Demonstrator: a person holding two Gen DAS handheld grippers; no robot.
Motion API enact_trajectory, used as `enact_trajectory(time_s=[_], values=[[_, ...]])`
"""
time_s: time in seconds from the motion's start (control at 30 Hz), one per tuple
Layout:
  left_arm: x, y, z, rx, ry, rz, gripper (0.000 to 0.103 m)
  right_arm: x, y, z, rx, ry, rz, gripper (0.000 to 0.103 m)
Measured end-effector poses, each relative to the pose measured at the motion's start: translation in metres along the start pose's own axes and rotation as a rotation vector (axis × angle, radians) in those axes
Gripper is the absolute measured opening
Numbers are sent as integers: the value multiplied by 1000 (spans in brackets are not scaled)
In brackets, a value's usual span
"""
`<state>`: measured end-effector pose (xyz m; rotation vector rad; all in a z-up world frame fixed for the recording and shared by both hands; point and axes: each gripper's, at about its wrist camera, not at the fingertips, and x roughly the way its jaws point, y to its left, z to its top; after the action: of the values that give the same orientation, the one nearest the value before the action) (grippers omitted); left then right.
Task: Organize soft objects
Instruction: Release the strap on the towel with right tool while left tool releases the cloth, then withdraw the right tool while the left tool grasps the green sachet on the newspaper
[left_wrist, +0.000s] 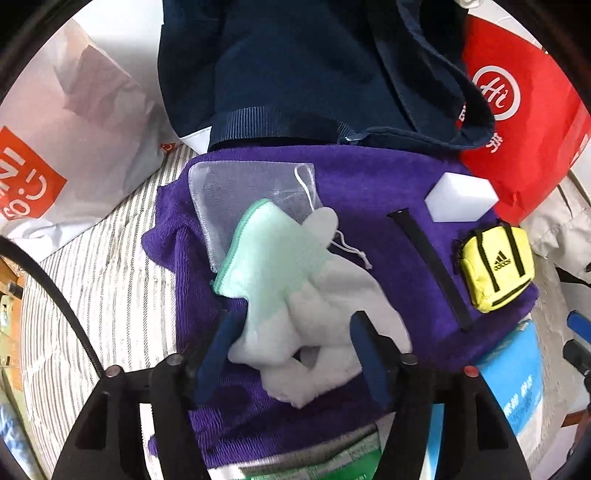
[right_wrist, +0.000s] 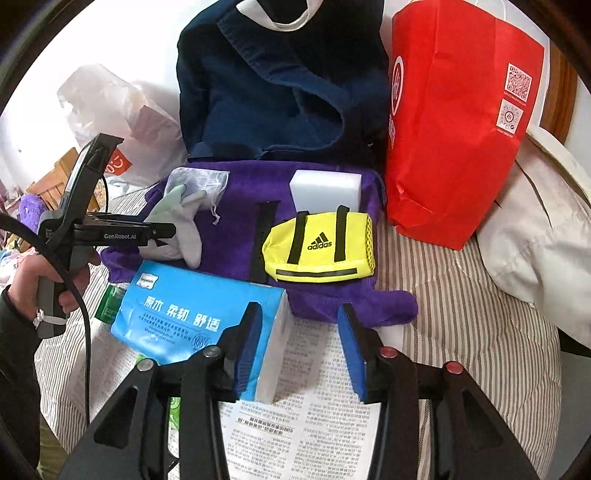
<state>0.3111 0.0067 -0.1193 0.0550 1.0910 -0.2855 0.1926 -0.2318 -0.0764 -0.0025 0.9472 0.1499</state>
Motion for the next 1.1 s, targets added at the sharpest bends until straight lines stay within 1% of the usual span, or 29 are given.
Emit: enact_trajectory(time_s=[0.1,0.23,0.37,0.5,0.63,0.77,0.8,0.9,1.0,1.1], values=[[-10,1,-5,-6,-13,-1,67,-6,3,-5,3,-4,9,44],[-26,0,-13,-2,-36,22,67,-18,7,-13,3,-18,6,50],[-47,0,-25,-4,-57,22,67,-31,11,-24,12,-30,3,52],[-66,1,-40,11,-81,49,67,-47,22,-39,-15,-42,-8,62],[-86,8,-60,14,-103,66,68,-55,40,-61,-59,-40,29,67],[-102,21,-81,-11,-125,77,72,-53,64,-86,-119,-7,79,68],[-104,24,-86,-17,-124,79,73,-49,71,-94,-137,9,97,70],[-102,30,-98,-29,-115,77,73,-36,88,-111,-168,51,134,70],[-92,30,-110,-18,-96,49,73,-24,102,-121,-205,79,139,70],[-77,27,-119,-10,-67,51,73,-16,112,-128,-228,96,150,70]])
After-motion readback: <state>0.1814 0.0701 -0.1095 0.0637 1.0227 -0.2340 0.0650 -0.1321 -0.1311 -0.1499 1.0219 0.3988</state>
